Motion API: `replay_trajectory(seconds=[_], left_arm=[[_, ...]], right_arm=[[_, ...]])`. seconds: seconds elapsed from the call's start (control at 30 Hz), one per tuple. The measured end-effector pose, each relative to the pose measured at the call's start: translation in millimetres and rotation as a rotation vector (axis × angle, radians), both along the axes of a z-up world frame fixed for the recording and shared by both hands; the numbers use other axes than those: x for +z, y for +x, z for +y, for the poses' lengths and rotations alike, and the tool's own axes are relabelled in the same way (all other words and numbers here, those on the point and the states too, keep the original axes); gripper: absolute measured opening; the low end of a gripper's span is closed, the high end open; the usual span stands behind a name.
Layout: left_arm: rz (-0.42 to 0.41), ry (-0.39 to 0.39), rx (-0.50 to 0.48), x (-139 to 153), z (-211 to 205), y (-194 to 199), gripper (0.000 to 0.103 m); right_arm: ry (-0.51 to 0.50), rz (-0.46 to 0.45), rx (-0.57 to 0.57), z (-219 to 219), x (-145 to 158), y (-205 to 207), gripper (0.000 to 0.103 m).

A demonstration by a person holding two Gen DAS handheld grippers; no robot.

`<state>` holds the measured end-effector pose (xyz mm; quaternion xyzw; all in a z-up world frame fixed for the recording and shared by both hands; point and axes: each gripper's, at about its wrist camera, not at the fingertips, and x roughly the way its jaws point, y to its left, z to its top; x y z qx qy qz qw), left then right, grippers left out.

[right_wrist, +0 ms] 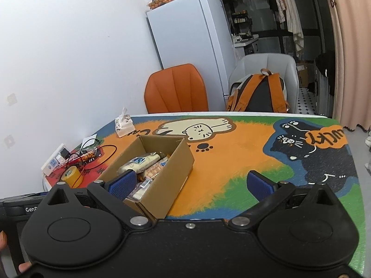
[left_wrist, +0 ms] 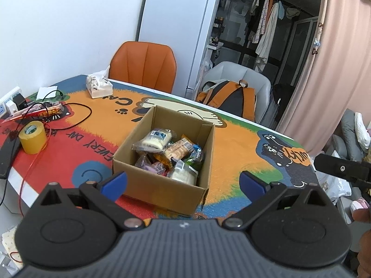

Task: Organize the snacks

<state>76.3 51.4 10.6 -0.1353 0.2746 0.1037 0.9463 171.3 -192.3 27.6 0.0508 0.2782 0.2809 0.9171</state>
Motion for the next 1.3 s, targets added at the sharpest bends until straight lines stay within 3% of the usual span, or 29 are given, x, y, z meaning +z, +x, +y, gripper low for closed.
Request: replay_trajectory(seconds=[0.57,1.3], left_arm=[[-0.032,0.016,-0.028,8,-14,-21,0.103],[-0.024,-0.002,-0.018,-1,-4,-25,0.103]], right_arm=[[-0.034,-0.038,0.026,-9,11,-30,0.103],[-0.053,-0.016,-0.007,-8,8,-30,0.103]])
